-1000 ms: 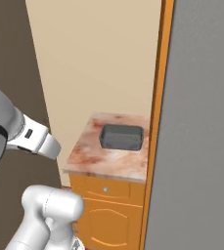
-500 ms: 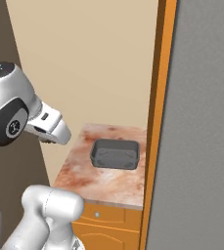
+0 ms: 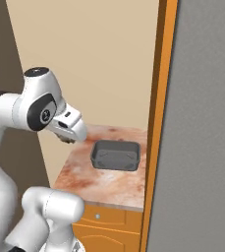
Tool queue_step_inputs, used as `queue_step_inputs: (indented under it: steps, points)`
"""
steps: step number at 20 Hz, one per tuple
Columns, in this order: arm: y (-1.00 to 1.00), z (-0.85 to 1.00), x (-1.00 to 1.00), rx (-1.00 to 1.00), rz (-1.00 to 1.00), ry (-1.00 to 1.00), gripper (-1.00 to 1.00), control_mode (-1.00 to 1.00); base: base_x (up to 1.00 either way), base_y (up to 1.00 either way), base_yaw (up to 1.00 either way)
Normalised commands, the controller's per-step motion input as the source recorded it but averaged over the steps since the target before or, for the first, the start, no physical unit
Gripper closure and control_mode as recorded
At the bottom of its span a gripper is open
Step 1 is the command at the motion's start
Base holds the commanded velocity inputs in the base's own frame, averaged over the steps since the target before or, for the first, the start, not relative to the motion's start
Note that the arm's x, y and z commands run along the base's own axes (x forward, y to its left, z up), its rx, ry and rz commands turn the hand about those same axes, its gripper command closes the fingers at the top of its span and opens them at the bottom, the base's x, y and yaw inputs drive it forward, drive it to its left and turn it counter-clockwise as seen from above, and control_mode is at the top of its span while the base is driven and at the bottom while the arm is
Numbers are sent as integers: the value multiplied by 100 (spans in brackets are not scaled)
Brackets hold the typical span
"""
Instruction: Take the garlic and sweet potato out of the freezer and place them in the tupperware container on the counter. Then put the tupperware containing the vegetables back in the freezer.
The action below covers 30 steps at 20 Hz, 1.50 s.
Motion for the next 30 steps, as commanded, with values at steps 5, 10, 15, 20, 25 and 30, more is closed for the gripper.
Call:
queue_step_inputs:
  steps: [5,10,15,20,25,30]
  points:
    - [-32,-70,48,0,0,4,100,-100,0,0,0]
    - [-18,-61,39,0,0,0,100,-100,0,0,0]
    - [-1,-48,47,0,0,0,100,-100,0,0,0]
    - [-9,-41,47,0,0,0,100,-100,0,0,0]
    - [-18,-31,47,0,0,0,100,-100,0,0,0]
    - [-12,-22,51,0,0,0,100,-100,0,0,0]
